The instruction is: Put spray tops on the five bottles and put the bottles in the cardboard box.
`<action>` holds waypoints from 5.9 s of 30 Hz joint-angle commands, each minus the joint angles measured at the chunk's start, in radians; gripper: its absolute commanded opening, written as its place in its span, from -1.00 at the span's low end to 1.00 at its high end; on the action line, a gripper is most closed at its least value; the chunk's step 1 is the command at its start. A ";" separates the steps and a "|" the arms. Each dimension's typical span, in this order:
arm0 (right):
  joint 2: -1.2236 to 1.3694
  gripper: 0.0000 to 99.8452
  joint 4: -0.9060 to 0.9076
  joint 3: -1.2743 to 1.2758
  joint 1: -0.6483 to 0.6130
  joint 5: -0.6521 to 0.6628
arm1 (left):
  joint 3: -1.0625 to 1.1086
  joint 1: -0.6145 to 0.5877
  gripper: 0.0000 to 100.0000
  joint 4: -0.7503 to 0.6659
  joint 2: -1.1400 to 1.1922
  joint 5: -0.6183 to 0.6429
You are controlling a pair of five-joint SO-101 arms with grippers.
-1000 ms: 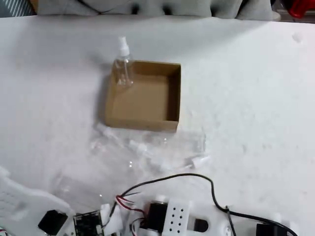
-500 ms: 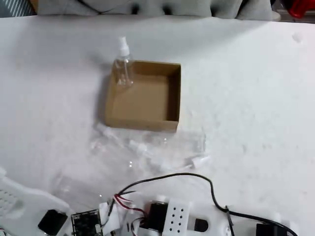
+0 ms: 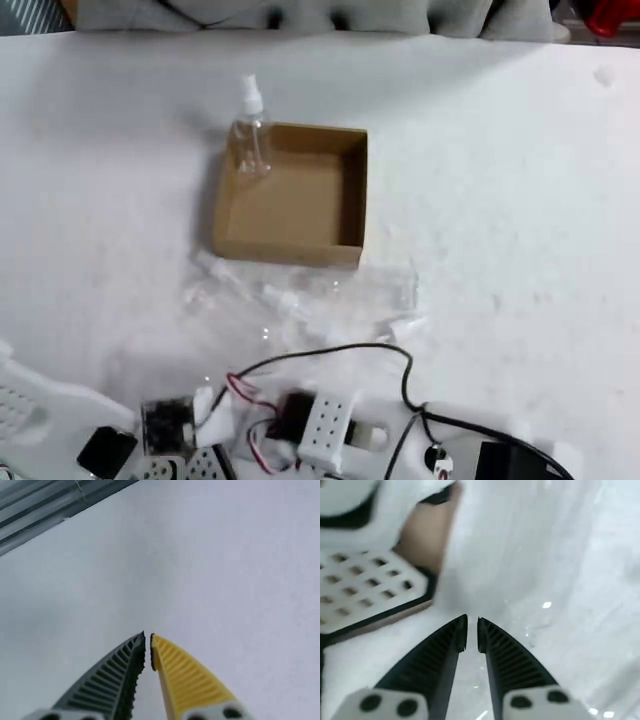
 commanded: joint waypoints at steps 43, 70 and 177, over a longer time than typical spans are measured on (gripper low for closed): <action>0.120 -0.97 -0.159 -0.130 0.249 -0.153 | 0.049 0.473 -0.96 0.552 -0.265 -0.786; 0.097 -0.97 0.113 -0.275 0.446 -0.153 | 1.114 0.641 -0.62 0.256 -0.915 -1.220; -0.102 -0.97 0.503 -0.535 0.944 -0.219 | 1.511 1.079 -0.47 -0.023 -0.914 -1.346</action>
